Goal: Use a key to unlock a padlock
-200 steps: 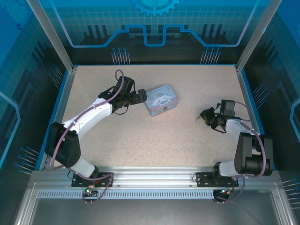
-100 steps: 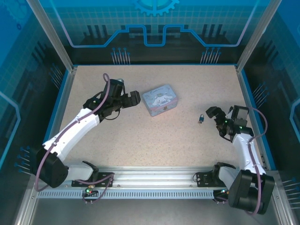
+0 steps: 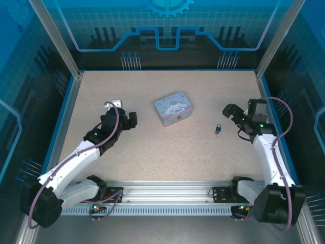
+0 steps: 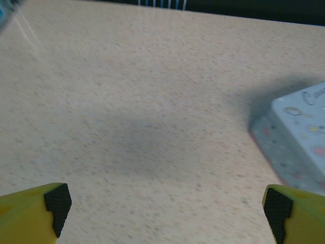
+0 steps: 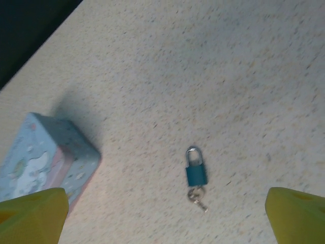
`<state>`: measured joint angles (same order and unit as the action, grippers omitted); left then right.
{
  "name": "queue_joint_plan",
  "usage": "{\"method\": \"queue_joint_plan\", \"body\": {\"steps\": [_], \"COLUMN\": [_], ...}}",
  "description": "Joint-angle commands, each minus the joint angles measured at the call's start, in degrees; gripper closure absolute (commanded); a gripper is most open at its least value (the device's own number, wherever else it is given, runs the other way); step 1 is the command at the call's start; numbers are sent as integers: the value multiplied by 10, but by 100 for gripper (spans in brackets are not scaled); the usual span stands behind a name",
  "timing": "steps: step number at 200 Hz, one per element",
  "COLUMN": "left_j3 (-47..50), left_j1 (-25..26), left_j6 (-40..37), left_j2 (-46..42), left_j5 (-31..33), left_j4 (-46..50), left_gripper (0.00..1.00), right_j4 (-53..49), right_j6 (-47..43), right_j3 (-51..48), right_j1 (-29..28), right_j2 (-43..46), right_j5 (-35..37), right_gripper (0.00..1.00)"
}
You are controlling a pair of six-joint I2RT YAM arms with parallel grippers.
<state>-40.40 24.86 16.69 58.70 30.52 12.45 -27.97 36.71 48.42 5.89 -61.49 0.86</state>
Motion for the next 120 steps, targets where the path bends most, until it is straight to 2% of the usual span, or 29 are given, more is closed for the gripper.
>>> {"method": "queue_joint_plan", "body": {"steps": [1,24,42,66,120], "left_j3": [35,70,94,129,209], "left_j1": [-19,-59,-84,-101,-122], "left_j6": [-66,-73,-105,-143,-139], "left_j2": [-17,-15,1,34,113], "left_j5": [63,46,24,14,-21], "left_j4": [-108,-144,-177,-243,-444], "left_gripper": [1,1,1,1,1], "right_j4": [40,129,176,228,412], "right_j6": [-28,-73,-130,-171,-223], "right_j3": [-21,-70,-90,-108,-165], "right_j1": [-36,-74,-92,-92,-93], "right_j2": [-11,-12,-22,-48,-115], "right_j5": [148,252,297,306,270], "right_gripper": [0,0,0,0,0]}}
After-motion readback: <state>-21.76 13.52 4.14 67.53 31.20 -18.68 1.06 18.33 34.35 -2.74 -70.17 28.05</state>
